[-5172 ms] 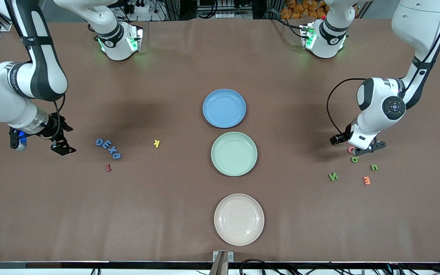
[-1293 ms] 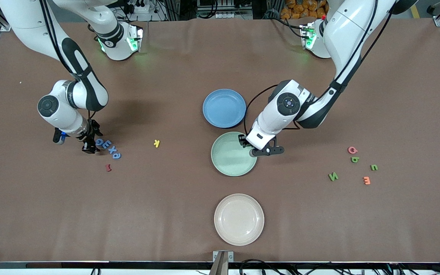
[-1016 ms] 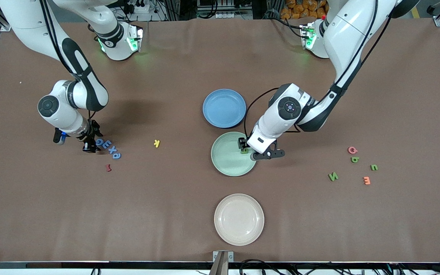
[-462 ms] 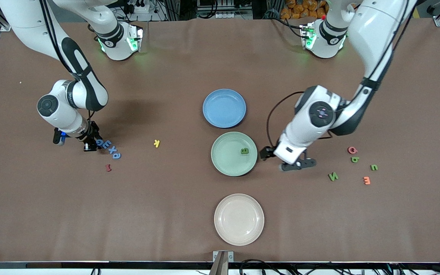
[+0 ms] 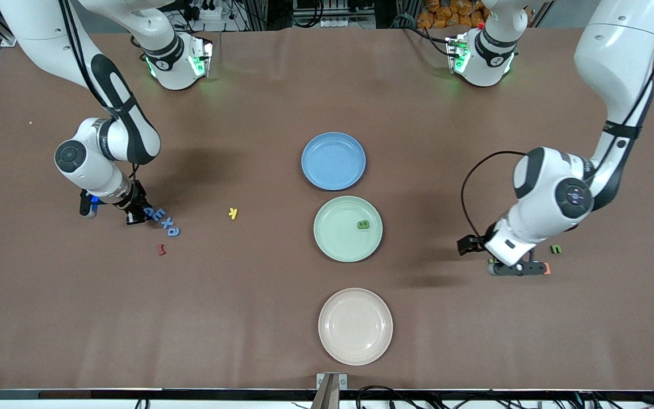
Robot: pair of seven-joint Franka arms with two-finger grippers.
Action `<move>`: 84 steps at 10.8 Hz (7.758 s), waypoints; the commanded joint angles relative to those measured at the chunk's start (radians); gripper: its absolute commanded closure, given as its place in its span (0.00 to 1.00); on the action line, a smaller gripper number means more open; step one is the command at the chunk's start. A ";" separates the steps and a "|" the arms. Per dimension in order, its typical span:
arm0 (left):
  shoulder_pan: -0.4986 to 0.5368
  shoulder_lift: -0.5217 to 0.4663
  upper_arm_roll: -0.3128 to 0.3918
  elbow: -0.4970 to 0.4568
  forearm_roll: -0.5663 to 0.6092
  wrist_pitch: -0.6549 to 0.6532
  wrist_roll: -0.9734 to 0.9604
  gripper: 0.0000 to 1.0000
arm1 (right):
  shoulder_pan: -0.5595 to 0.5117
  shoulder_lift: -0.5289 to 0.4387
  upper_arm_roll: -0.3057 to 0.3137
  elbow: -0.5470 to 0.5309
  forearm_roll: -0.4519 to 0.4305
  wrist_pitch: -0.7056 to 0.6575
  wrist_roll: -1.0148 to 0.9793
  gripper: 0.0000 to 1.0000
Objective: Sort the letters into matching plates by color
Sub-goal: 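Grasp the blue G with the right gripper while the left gripper returns, then lift the blue G while the left gripper grasps the green N, then release the blue G on the blue plate while the left gripper carries N, then drop the green N on the green plate while the right gripper returns, then grasp the green q letter with the left gripper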
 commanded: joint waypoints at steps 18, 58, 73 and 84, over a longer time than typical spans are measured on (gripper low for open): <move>-0.013 0.180 0.072 0.103 0.298 0.004 -0.291 0.31 | 0.041 -0.147 0.171 0.159 -0.003 -0.428 -0.693 0.89; -0.376 0.188 -0.043 0.158 0.312 0.031 -0.825 1.00 | 0.369 0.039 0.087 0.521 -0.139 -0.540 -1.145 0.00; -0.524 0.206 -0.028 0.165 0.312 0.031 -1.017 0.00 | -0.005 -0.006 -0.036 0.498 -0.144 -0.568 -1.246 0.00; -0.186 0.021 -0.029 0.067 0.329 -0.110 -0.418 0.00 | -0.005 -0.055 -0.031 0.397 -0.132 -0.580 -1.002 0.00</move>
